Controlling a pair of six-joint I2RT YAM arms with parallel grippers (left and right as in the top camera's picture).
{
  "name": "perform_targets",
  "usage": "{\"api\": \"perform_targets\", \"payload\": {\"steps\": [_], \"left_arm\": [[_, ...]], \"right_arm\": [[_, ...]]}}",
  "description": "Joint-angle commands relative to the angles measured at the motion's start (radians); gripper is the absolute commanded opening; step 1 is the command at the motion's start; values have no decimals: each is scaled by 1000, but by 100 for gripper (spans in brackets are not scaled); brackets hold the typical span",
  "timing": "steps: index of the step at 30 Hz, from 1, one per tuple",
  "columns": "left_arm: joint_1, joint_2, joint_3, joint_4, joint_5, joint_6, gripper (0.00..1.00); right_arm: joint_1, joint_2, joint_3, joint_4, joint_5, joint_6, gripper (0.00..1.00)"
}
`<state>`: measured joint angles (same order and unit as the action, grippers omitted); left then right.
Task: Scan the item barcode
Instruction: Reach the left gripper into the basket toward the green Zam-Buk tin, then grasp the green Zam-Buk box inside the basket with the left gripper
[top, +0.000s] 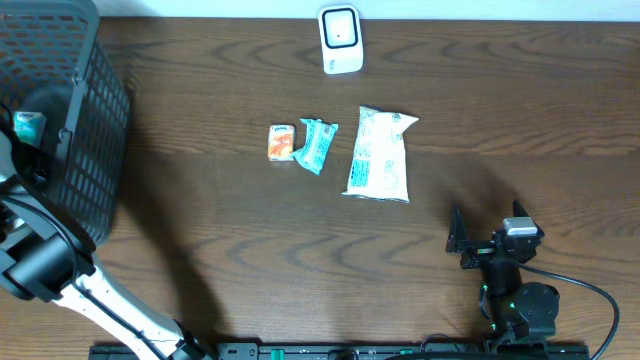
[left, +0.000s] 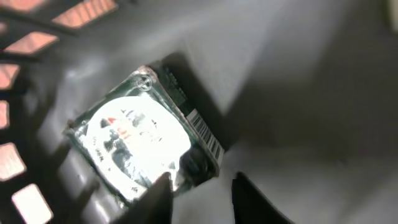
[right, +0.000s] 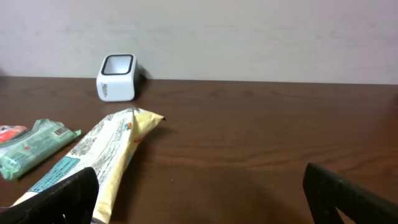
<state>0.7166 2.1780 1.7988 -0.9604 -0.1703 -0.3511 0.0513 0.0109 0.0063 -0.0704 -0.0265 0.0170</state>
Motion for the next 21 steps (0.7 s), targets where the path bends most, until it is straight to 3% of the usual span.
{"api": "perform_targets", "payload": {"steps": [1,3,4,19,21], "left_arm": [[5,-63,-7,4,2,73,48],[5,-62,-8,-5,2,146,71],[5,-59,-8,-14,2,192,77],[7,-57,-135,13,-3,454,78],[8,-57,-159,36,-86,478,78]], "right_arm": [[7,-5,-1,-5,1,-7,99],[7,-5,-1,-5,2,-7,99],[7,-5,-1,-5,1,-7,99],[7,-5,-1,-5,2,-7,99],[6,-5,-1,-5,1,-7,99]]}}
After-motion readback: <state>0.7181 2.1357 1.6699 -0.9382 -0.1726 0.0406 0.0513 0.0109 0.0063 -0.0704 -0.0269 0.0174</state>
